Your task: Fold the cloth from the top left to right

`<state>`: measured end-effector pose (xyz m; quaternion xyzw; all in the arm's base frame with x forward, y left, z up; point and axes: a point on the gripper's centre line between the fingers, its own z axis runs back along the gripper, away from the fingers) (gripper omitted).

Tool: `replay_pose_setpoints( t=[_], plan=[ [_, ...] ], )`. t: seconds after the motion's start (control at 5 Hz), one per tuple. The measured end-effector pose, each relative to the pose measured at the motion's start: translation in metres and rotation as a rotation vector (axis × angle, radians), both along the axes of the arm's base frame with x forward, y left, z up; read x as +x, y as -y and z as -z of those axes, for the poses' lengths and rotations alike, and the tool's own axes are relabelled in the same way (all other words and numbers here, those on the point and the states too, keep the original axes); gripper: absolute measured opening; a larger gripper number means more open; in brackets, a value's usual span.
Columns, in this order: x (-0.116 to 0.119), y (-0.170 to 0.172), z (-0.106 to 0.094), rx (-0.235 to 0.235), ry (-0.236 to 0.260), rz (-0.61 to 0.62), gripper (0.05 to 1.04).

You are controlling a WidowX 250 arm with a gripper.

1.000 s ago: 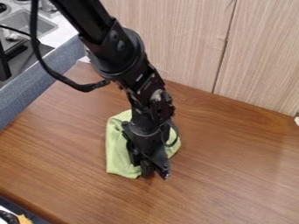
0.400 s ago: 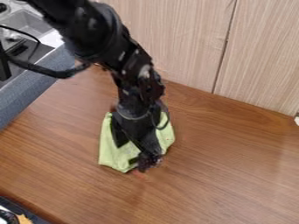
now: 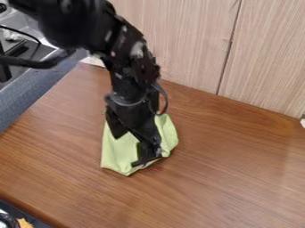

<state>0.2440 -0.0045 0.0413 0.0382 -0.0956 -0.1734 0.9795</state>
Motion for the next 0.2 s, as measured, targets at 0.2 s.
replay_pose_setpoints(
  t=[0.2],
  plan=[
    [-0.0002,-0.0003,0.0000,0.003,-0.002,0.005,1.000]
  ],
)
